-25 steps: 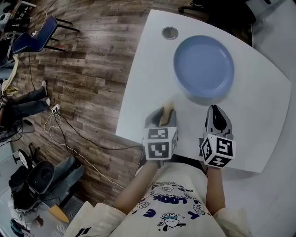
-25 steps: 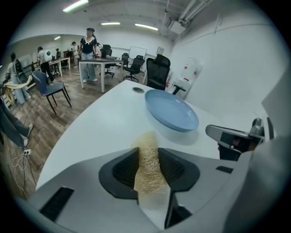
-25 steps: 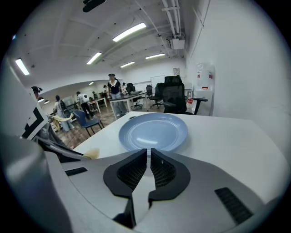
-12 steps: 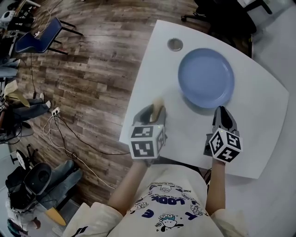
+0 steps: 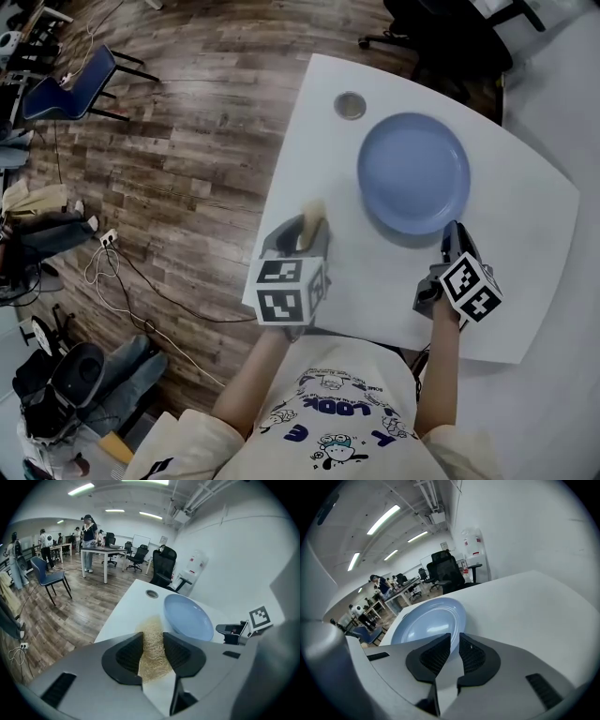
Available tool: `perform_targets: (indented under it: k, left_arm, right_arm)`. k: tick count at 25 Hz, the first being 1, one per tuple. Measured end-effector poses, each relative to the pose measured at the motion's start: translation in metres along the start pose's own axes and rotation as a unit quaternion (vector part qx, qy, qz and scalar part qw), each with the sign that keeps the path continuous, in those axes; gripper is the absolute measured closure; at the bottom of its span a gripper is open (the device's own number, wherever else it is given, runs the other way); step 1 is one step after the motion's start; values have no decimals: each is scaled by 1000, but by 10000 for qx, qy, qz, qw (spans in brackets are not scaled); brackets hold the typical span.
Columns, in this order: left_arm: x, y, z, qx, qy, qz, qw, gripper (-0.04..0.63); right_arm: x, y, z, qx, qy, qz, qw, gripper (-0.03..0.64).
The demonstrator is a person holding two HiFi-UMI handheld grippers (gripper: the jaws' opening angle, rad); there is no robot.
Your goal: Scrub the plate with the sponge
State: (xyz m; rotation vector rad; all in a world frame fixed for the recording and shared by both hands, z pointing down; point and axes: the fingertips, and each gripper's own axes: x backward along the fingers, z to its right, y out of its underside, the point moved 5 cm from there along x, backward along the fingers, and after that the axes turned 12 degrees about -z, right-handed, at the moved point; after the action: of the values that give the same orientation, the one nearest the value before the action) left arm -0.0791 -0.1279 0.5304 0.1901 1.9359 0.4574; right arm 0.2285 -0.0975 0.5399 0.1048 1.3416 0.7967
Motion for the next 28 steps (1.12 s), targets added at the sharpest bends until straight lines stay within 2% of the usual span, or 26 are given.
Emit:
perform_targets:
  k: [11, 14, 28]
  left_arm:
    - [-14, -15, 7, -207, 296, -130, 9993, 454]
    - [-21, -13, 7, -189, 315, -227, 9991, 454]
    - [-33, -15, 12, -145, 419, -330, 9985, 454]
  right_arm:
    - [-15, -10, 9, -440, 110, -186, 9988, 577]
    - [-22, -9, 13, -645, 38, -252, 9976, 574]
    - [-40, -8, 18, -972, 51, -640, 9932, 563]
